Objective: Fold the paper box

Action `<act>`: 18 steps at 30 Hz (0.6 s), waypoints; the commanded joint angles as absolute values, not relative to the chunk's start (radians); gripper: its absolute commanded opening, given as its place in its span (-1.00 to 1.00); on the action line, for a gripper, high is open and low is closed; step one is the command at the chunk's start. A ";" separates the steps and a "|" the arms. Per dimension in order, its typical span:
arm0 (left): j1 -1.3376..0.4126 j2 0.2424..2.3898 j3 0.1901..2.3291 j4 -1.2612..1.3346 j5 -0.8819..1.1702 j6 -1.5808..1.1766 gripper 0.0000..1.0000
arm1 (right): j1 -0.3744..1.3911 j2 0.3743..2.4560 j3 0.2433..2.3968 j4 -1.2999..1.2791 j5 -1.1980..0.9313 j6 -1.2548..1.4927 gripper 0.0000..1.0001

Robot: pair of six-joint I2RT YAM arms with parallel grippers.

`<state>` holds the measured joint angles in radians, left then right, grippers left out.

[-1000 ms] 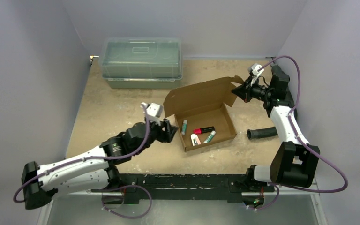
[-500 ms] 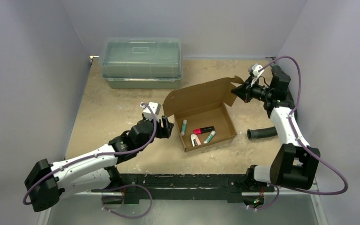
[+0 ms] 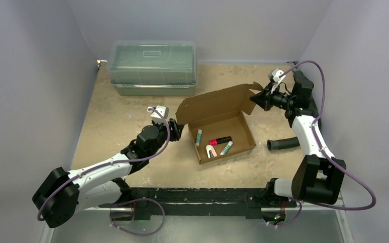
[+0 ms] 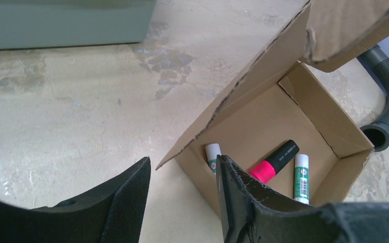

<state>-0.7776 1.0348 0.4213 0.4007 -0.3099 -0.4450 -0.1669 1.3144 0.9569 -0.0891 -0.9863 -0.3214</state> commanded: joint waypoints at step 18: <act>-0.648 1.240 0.535 0.564 -0.007 -0.271 -0.71 | -0.172 1.321 0.951 -0.061 -1.004 -0.309 -1.00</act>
<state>-0.6601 1.2152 0.4740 0.5102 -0.0704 -0.2981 -0.1669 1.3220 0.9512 -0.0883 -0.9855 -0.3218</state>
